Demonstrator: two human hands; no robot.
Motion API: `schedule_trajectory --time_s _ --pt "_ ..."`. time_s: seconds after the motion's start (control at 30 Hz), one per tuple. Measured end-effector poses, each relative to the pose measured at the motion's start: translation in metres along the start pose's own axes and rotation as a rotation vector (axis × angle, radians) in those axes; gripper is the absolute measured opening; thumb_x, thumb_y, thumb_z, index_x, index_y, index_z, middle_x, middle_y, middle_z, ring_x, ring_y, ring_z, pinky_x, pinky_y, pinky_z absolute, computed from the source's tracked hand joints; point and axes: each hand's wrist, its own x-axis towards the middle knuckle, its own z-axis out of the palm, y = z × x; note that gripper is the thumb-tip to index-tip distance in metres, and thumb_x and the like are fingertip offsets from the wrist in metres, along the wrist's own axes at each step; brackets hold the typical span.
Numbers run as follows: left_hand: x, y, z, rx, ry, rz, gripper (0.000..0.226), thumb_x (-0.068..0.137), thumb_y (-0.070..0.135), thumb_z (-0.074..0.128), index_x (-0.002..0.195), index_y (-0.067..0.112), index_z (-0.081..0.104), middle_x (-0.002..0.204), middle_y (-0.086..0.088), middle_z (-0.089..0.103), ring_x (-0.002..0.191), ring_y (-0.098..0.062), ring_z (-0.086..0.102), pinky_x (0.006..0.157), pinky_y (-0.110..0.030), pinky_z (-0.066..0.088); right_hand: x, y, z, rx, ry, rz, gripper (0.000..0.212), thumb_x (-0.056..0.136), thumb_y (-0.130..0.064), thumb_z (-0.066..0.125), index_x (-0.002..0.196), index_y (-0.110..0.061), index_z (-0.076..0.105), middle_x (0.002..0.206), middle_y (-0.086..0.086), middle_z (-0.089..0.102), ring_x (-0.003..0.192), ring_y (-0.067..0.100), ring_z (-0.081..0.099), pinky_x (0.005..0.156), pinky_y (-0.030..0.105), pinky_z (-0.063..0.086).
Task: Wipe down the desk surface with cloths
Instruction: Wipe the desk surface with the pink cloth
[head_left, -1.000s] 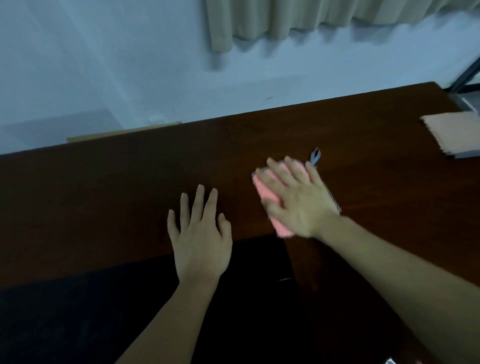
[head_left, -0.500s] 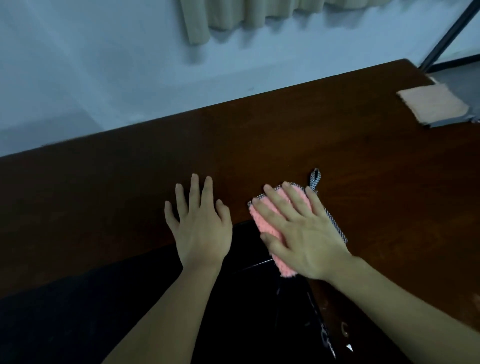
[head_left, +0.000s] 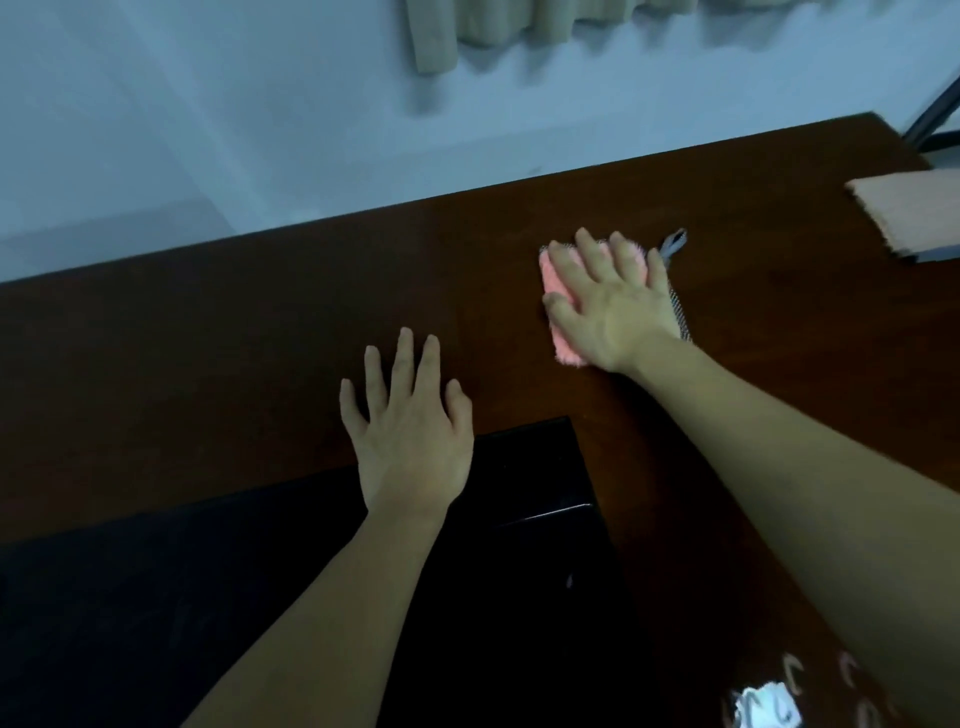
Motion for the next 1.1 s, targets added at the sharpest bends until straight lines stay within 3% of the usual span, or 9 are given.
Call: schedule_trajectory --time_s 0.17,0.3,0.47,0.67,0.8,0.9,1.03,1.1 --pt "-0.002 0.005 -0.004 0.1 -0.023 0.066 0.058 0.105 0.045 0.017 0.161 0.037 0.004 0.169 0.011 -0.009 0.155 -0.02 -0.016 0.123 -0.058 -0.006 -0.092 0.0 0.013 -0.012 -0.041 -0.268 0.065 0.1 -0.061 0.004 0.159 -0.041 -0.015 0.169 -0.004 -0.017 0.155 0.029 -0.018 0.123 0.057 -0.011" --pt "-0.002 0.008 -0.005 0.15 -0.016 0.035 0.06 0.104 0.046 0.019 0.161 0.036 0.004 0.169 0.012 -0.005 0.155 -0.022 -0.013 0.122 -0.061 -0.008 -0.127 0.025 0.025 0.008 -0.11 -0.434 0.064 0.1 -0.065 0.013 0.159 -0.048 -0.005 0.168 -0.009 -0.014 0.155 0.025 -0.02 0.121 0.055 -0.012" --pt "0.003 0.037 -0.005 0.081 -0.03 0.006 0.059 0.105 0.045 0.021 0.161 0.035 0.007 0.169 0.012 -0.005 0.155 -0.019 -0.013 0.123 -0.052 -0.011 -0.061 0.047 0.005 -0.036 -0.074 -0.375 0.065 0.099 -0.066 0.011 0.156 -0.049 -0.017 0.167 -0.011 -0.021 0.154 0.023 -0.022 0.123 0.055 -0.014" --pt "0.012 0.064 0.017 0.036 -0.033 -0.004 0.057 0.106 0.048 0.02 0.16 0.042 0.005 0.169 0.013 -0.008 0.155 -0.017 -0.015 0.123 -0.054 -0.01 0.025 0.05 -0.008 -0.025 -0.014 -0.198 0.065 0.102 -0.062 0.015 0.161 -0.042 -0.004 0.171 -0.005 -0.007 0.156 0.029 -0.01 0.123 0.059 -0.005" --pt "0.011 0.064 0.019 0.028 -0.014 -0.018 0.056 0.105 0.05 0.019 0.159 0.043 0.008 0.168 0.015 -0.006 0.155 -0.015 -0.013 0.124 -0.052 -0.009 -0.009 0.048 -0.007 -0.031 -0.021 -0.268 0.065 0.102 -0.06 0.012 0.16 -0.039 -0.01 0.17 -0.002 -0.012 0.155 0.031 -0.014 0.123 0.061 -0.006" --pt "0.011 0.065 0.019 0.037 -0.015 -0.035 0.056 0.105 0.05 0.021 0.159 0.044 0.008 0.168 0.016 -0.005 0.155 -0.014 -0.012 0.125 -0.052 -0.007 -0.07 0.057 0.001 -0.008 -0.108 -0.411 0.065 0.101 -0.061 0.012 0.156 -0.044 -0.018 0.168 -0.005 -0.021 0.153 0.028 -0.023 0.121 0.058 -0.015" --pt "0.01 0.066 0.021 0.041 0.016 -0.039 0.057 0.104 0.049 0.021 0.16 0.042 0.011 0.168 0.015 -0.003 0.155 -0.015 -0.012 0.125 -0.052 -0.006 -0.117 0.076 0.015 -0.001 -0.11 -0.548 0.064 0.101 -0.064 0.02 0.159 -0.047 -0.001 0.17 -0.007 -0.006 0.156 0.026 -0.015 0.121 0.056 -0.012" --pt "0.01 0.066 0.022 0.047 0.02 -0.035 0.057 0.104 0.048 0.021 0.16 0.042 0.011 0.168 0.015 -0.003 0.155 -0.015 -0.012 0.125 -0.052 -0.006 -0.105 0.082 0.014 -0.029 -0.122 -0.574 0.065 0.1 -0.066 0.019 0.157 -0.051 -0.008 0.167 -0.012 -0.017 0.154 0.022 -0.023 0.12 0.053 -0.018"
